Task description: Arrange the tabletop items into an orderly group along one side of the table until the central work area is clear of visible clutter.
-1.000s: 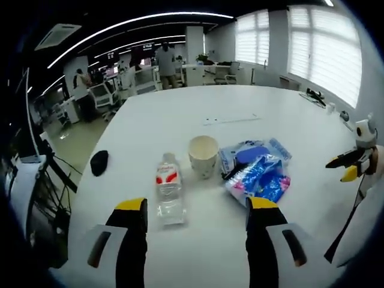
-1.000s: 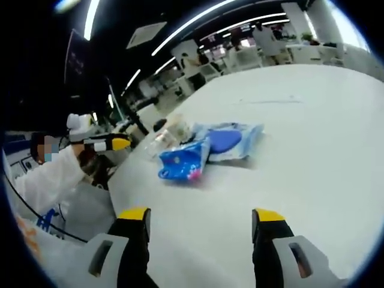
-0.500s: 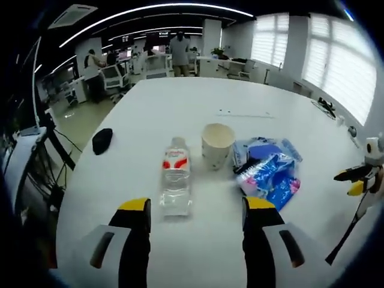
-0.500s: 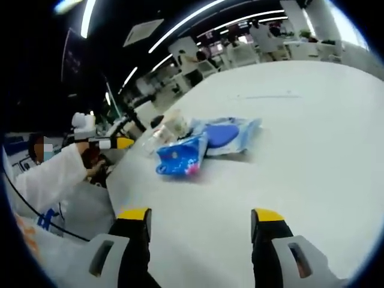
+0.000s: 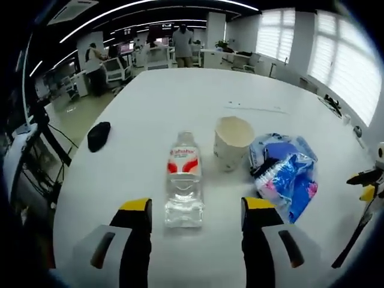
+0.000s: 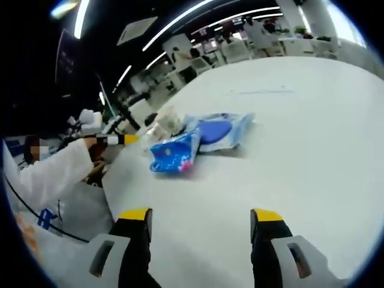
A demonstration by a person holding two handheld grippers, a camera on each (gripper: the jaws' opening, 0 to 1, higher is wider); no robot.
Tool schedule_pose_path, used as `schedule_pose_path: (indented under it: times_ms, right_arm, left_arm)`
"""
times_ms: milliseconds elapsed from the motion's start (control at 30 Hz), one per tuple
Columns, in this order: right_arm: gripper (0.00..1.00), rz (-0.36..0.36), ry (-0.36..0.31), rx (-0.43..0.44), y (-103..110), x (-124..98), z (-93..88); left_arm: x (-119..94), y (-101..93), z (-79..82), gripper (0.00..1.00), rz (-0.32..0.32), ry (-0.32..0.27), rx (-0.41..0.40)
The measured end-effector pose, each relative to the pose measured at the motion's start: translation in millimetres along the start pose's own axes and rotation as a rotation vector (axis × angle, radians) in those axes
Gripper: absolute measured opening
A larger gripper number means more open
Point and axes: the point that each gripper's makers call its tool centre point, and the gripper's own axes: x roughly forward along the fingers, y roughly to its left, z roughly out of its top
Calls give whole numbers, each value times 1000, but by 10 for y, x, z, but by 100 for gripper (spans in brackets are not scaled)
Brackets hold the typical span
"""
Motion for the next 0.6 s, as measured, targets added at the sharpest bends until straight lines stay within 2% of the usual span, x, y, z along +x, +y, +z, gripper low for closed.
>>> schedule_pose_path:
  times_ms: [167,300,433,600]
  right_arm:
    - [66,-8,22,3,-24,43,-56]
    - [66,-9,37,4,-7,56,-83]
    - [65,-11,49,10,-9,82,-118]
    - [65,-21,58,26,-30,85,-148]
  left_arm:
    - [206,66,181,61,0,7,10]
    - [365,99,227,60,-10,33,20]
    - [571,158,239,58,-14,59,27]
    - [710,182,126,52,-17,118,23]
